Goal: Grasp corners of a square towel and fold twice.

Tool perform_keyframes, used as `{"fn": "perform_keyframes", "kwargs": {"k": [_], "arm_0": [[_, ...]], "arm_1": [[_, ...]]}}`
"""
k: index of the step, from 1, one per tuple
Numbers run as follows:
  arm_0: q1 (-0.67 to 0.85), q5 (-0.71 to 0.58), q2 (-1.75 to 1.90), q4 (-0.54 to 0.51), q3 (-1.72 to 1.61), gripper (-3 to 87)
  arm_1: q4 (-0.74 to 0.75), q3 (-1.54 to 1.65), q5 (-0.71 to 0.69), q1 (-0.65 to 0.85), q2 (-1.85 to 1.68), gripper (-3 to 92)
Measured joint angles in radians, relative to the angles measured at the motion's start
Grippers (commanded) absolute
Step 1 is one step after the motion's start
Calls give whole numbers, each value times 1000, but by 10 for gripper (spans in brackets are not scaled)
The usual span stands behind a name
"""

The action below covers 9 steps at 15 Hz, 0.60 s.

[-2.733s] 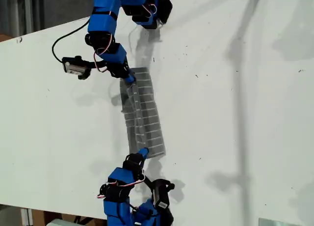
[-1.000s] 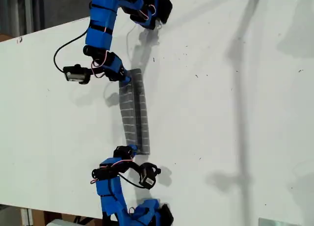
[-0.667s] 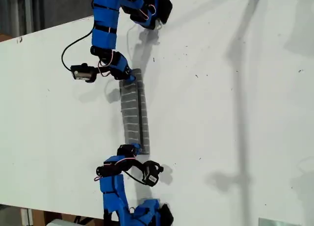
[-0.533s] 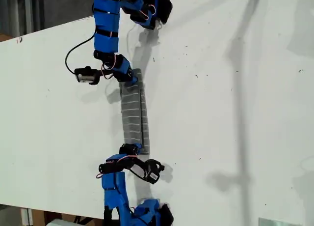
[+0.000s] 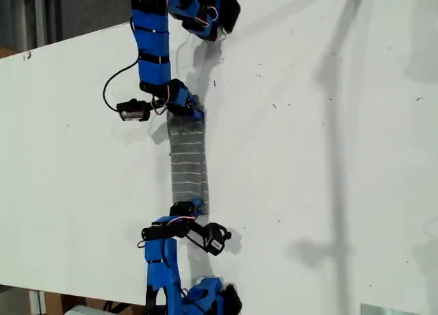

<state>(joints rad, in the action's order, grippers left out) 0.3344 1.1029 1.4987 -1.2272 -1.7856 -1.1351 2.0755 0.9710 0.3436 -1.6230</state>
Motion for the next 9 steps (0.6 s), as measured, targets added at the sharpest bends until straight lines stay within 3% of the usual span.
{"fn": "perform_keyframes", "kwargs": {"k": [4, 7, 9], "arm_0": [[-51, 15, 34, -115, 61, 250], [-52, 25, 133, -146, 46, 250], [-44, 25, 184, -144, -2, 249]], "arm_1": [[-115, -41, 8, -21, -31, 410], [-176, -43, 8, 9, -141, 521], [-213, -43, -9, 60, -212, 535]]}}
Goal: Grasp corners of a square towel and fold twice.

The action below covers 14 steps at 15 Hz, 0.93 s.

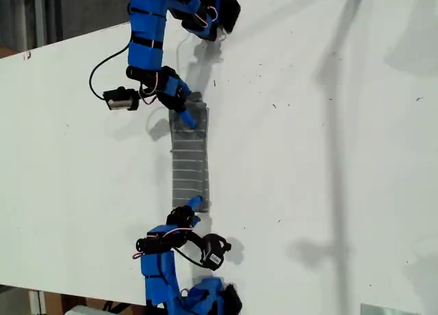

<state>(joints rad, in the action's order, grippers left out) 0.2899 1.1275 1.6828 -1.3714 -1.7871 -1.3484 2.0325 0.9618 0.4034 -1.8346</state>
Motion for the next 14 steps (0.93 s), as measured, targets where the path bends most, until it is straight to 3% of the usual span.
{"fn": "perform_keyframes", "kwargs": {"k": [3, 5, 6, 7, 8, 11, 14], "arm_0": [[21, 9, 137, 28, -121, 248], [44, 26, 296, 55, -253, 247], [58, 49, 393, 61, -333, 247], [67, 71, 483, 67, -403, 247], [71, 83, 568, 72, -477, 245], [94, 98, 795, 92, -660, 244], [120, 104, 1012, 92, -810, 243]], "arm_1": [[72, 83, -54, 156, 11, 424], [156, 94, -72, 209, 156, 414], [196, 92, -83, 244, 253, 363], [183, 64, -92, 273, 337, 86], [178, 28, -97, 279, 374, -1], [183, 31, -98, 295, 367, -1], [210, 233, -46, 373, 186, -1]]}}
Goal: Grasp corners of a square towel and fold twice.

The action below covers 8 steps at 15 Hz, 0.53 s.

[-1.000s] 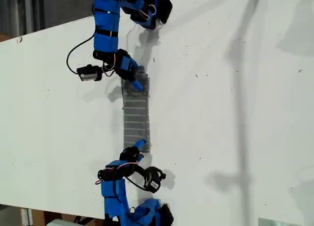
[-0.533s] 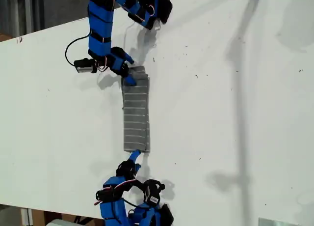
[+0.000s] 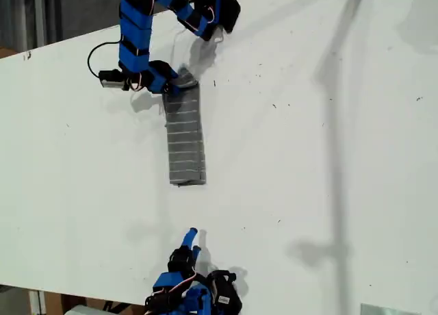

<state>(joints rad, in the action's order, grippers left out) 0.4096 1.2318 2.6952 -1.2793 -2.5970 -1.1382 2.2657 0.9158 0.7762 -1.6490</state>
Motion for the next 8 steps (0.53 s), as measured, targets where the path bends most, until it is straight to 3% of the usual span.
{"fn": "perform_keyframes", "kwargs": {"k": [3, 6, 8], "arm_0": [[2, 63, 304, -26, -149, 246], [-2, 117, 658, -126, -275, 245], [2, 121, 735, -127, -308, 246]], "arm_1": [[-48, 164, 115, -40, -275, -1], [-227, 172, 278, -183, -658, -1], [-339, 172, 305, -181, -936, -1]]}}
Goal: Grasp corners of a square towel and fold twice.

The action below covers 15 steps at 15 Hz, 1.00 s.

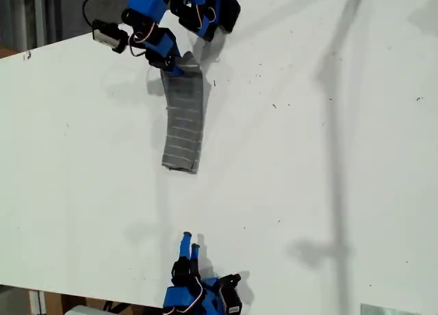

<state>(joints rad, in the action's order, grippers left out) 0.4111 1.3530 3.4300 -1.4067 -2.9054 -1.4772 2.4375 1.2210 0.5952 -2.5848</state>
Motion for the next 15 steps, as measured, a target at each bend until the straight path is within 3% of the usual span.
{"fn": "perform_keyframes", "kwargs": {"k": [4, 9, 15], "arm_0": [[141, -100, 28, 14, -94, 242], [373, -238, 31, 67, -150, 234], [390, -239, 31, 71, -163, 226]], "arm_1": [[-20, -97, 2, -29, 15, -1], [14, -594, -129, -72, 643, -1], [51, -1147, -296, -193, 1160, -1]]}}
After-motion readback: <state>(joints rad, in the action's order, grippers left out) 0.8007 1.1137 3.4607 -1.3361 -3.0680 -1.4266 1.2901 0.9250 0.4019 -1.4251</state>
